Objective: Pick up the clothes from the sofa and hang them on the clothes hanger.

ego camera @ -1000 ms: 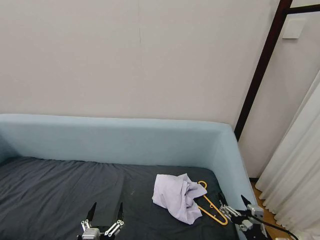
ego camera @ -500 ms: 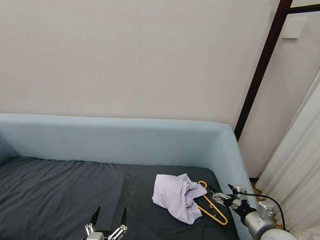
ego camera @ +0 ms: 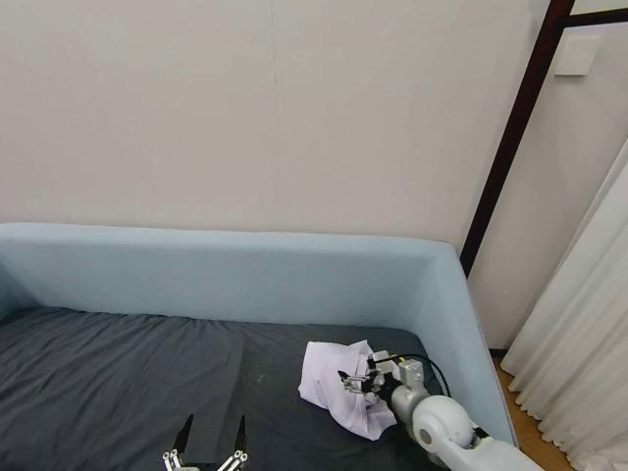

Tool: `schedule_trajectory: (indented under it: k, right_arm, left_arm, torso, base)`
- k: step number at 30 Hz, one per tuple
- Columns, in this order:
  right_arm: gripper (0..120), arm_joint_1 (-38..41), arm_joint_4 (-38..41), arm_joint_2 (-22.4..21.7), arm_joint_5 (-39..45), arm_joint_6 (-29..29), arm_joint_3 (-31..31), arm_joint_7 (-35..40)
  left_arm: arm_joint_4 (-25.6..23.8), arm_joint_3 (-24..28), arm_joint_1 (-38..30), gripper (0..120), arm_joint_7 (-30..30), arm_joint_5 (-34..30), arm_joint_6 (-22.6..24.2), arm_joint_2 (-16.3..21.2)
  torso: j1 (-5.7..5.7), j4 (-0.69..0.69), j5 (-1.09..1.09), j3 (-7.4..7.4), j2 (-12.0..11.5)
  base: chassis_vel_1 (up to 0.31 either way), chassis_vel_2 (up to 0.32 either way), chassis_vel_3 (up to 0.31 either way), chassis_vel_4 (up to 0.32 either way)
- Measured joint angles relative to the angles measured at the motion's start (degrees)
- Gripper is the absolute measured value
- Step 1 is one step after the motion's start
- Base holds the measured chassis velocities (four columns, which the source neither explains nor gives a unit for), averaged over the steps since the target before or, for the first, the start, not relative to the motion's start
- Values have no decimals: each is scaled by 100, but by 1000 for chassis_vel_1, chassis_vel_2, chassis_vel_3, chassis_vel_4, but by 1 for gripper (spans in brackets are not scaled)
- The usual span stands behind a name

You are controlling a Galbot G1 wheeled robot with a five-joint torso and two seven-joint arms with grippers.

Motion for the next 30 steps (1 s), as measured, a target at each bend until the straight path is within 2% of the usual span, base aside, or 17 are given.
schedule_trajectory:
  k: [12,17,18,21,23,27,28,30]
  right_arm:
    - [100,274,-1162,571,-521,306,-95,-184]
    - [90,329,-1401,679,-587,440,-94,-249]
    - [82,338,-1460,712,-619,495,-94,-271]
    - [67,337,-1499,760,-698,569,-109,-291]
    - [65,334,-1512,774,-713,611,-119,-291]
    - [45,307,-1527,772,-808,708,-159,-342]
    - [45,307,-1527,772,-808,708,-159,-342]
    - [37,299,-1547,781,-870,733,-164,-346]
  left_arm:
    - [-8,-25,31,100,-4,4,-16,-99]
    - [-8,-30,28,100,-4,7,-18,-122]
    - [-7,-32,26,100,-4,6,-18,-135]
    - [10,-26,25,100,-4,5,-19,-158]
    - [14,-23,24,100,-5,5,-19,-167]
    - [27,-24,21,100,-9,-4,-48,-193]
    - [27,-24,21,100,-9,-4,-48,-193]
    - [30,-22,25,100,-14,-9,-64,-201]
  torso:
    - [0,0,0,-1,0]
    - [0,0,1,-1,0]
    - [0,0,1,0,0]
    - [0,0,1,-1,0]
    - [0,0,1,-1,0]
    - [0,0,1,-1,0]
    - [0,0,1,-1,0]
    - [-1,0,1,-1,0]
  base:
    - [0,0,0,0]
    - [0,0,0,0]
    - [0,0,0,0]
    - [0,0,0,0]
    - [0,0,0,0]
    - [0,0,0,0]
    - [0,0,0,0]
    - [0,0,0,0]
